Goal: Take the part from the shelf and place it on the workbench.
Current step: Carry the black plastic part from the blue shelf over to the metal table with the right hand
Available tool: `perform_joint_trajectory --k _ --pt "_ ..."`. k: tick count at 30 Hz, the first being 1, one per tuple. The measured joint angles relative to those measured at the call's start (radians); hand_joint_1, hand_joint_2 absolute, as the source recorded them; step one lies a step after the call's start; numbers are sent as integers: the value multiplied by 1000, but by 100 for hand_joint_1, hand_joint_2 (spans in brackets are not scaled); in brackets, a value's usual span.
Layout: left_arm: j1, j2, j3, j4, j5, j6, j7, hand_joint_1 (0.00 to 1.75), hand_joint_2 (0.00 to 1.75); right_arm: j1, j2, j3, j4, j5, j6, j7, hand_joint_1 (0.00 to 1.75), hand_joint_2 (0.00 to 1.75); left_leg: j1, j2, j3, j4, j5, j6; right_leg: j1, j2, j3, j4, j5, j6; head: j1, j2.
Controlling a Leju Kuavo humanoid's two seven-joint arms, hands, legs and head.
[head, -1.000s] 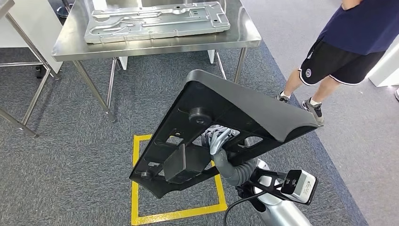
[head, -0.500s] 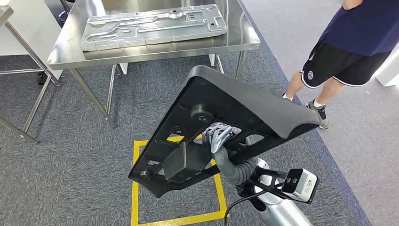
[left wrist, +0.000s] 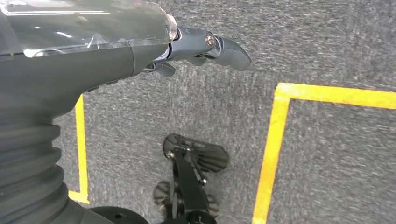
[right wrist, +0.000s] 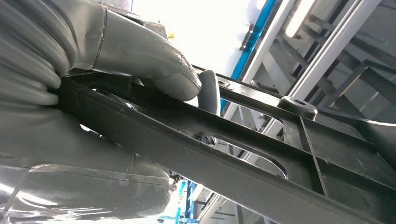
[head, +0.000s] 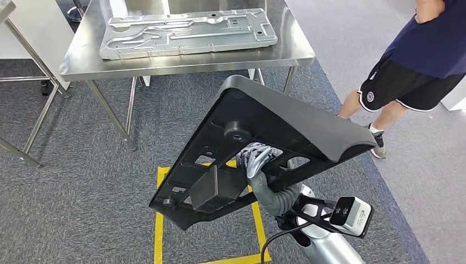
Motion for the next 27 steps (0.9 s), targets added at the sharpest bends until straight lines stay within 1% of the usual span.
perform_joint_trajectory --k 1,2,3,4,5,7,8,9,10,11,12,13,14,15,16,17,18,19,20,22,23,24,25,26,27 --pt "0 0 0 0 0 0 0 0 175 -1 0 0 0 -1 0 0 175 175 -1 -2 9 0 -7 -2 2 0 24 -73 51 -6 0 0" --pt "-1 -1 0 0 -1 0 0 0 175 -1 0 0 0 -3 -1 0 175 175 -3 -3 17 0 -15 -5 5 0 50 -139 86 -13 0 0" --pt "-2 -2 0 0 -1 0 0 0 175 -2 0 0 -1 -4 -2 0 175 175 -4 -4 21 1 -21 -10 9 0 69 -190 106 -18 0 0" --pt "-2 -2 0 0 -3 0 0 0 175 -3 0 0 -1 -5 -3 0 175 175 -3 -4 22 0 -25 -15 13 0 78 -216 110 -23 0 0" --pt "-2 -3 0 0 -4 0 0 0 175 -3 0 0 -1 -6 -4 1 175 175 -3 -4 23 -1 -28 -21 16 1 80 -222 103 -26 0 0" --pt "-3 -2 0 0 -8 0 -1 0 175 -2 0 0 -5 -6 -8 1 175 175 -2 -1 29 -4 -34 -31 13 3 88 -234 99 -33 0 0" --pt "-4 -2 -1 0 -10 0 -1 0 175 -2 0 0 -7 -6 -10 1 175 175 -2 0 27 7 -43 -36 9 2 97 -240 96 -38 0 0" --pt "-5 -1 -1 0 -11 -1 -1 0 175 -2 0 0 -10 -6 -10 1 175 175 -2 1 15 39 -59 -39 5 1 108 -247 94 -42 0 0" --pt "-6 -1 -1 0 -12 -1 -1 0 175 -1 0 0 -12 -6 -10 0 175 175 1 2 -11 92 -82 -43 3 -1 118 -252 89 -45 0 0" --pt "-5 0 -1 0 -13 -2 -1 0 175 1 0 0 -14 -6 -11 0 175 175 2 3 -49 162 -108 -47 3 -2 125 -253 84 -49 0 0" --pt "-4 1 -2 0 -15 -2 -1 0 175 4 0 0 -14 -6 -11 0 175 175 4 3 -92 231 -127 -51 3 -2 132 -253 78 -49 0 0" --pt "-2 1 -2 0 -16 -2 -1 0 175 8 0 0 -14 -6 -12 0 175 175 5 3 -125 275 -129 -54 3 -1 139 -252 71 -49 0 0" --pt "-1 2 -2 0 -17 -2 -1 0 175 12 0 0 -14 -6 -12 0 175 175 6 3 -142 284 -112 -56 3 0 147 -252 64 -48 0 0" --pt "1 3 -2 0 -18 -2 -1 0 175 14 0 0 -14 -6 -12 0 175 175 8 3 -138 249 -72 -58 2 1 157 -251 56 -46 0 0" --pt "1 4 -3 0 -18 -2 -1 0 175 16 0 0 -14 -6 -12 0 175 175 9 4 -118 183 -22 -58 1 2 168 -249 48 -43 0 0" --pt "1 5 -3 0 -18 -2 -1 0 175 16 0 0 -14 -6 -12 0 175 175 9 5 -93 118 15 -56 2 3 177 -248 39 -39 0 0" --pt "0 5 -4 0 -18 -2 -1 0 175 16 0 0 -14 -5 -12 0 175 175 7 5 -71 61 38 -52 3 4 184 -245 31 -33 0 0" --pt "0 5 -5 0 -19 -3 -1 0 175 16 0 0 -15 -5 -12 0 175 175 5 5 -58 30 45 -47 4 4 186 -244 25 -27 0 0" --pt "0 6 -6 0 -19 -3 -1 0 175 17 0 -1 -16 -5 -12 0 175 175 2 4 -53 22 37 -40 5 5 186 -245 22 -21 0 0" --pt "0 6 -9 0 -19 -3 -2 0 175 18 0 -2 -20 -4 -13 -1 175 175 1 3 -49 15 33 -25 4 5 188 -247 17 -9 0 0" --pt "1 6 -10 0 -19 -3 -3 0 175 17 0 -3 -23 -3 -13 -2 175 175 2 3 -45 11 31 -18 3 5 187 -239 10 -3 0 0" --pt "0 6 -11 0 -19 -3 -3 0 175 17 -1 -4 -26 -2 -13 -2 175 175 3 3 -39 7 29 -11 1 4 176 -212 -5 1 0 0" --pt "-1 6 -12 0 -20 -4 -3 0 175 17 -1 -6 -28 -2 -13 -2 175 175 4 3 -34 4 26 -5 0 4 151 -162 -27 5 0 0" --pt "-1 6 -12 0 -20 -4 -3 0 175 18 -1 -7 -30 -2 -13 -2 175 175 3 3 -30 3 23 -1 -1 4 112 -93 -52 7 0 0" --pt "-2 7 -13 0 -20 -4 -3 0 175 19 -2 -8 -30 -2 -13 -2 175 175 3 3 -26 3 18 1 -1 4 66 -20 -75 9 0 0"
